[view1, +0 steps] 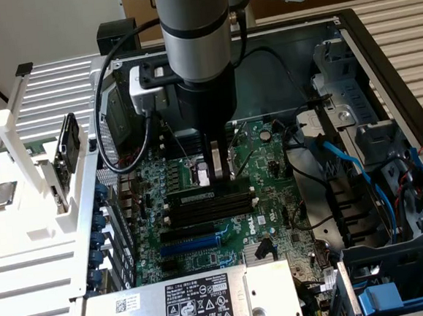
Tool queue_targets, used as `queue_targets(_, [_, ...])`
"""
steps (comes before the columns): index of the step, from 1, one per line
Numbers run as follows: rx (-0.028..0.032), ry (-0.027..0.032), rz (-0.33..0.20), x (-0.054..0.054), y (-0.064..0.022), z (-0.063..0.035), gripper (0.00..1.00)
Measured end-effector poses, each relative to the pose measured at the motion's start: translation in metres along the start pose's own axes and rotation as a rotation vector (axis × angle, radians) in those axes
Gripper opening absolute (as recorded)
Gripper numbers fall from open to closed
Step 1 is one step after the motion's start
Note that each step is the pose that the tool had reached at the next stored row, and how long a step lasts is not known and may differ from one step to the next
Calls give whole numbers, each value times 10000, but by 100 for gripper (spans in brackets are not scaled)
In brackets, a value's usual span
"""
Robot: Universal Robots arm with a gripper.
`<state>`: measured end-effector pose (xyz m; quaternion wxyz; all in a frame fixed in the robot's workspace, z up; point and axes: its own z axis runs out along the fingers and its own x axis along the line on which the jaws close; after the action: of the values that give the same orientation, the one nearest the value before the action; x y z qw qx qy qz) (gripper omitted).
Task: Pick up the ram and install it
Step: 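Insert the ram into the slot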
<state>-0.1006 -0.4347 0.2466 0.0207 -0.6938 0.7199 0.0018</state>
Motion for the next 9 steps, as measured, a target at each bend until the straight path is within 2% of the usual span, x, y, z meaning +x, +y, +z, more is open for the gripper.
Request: queue_targets(9, [-3,-3,-112,12,0,14,12])
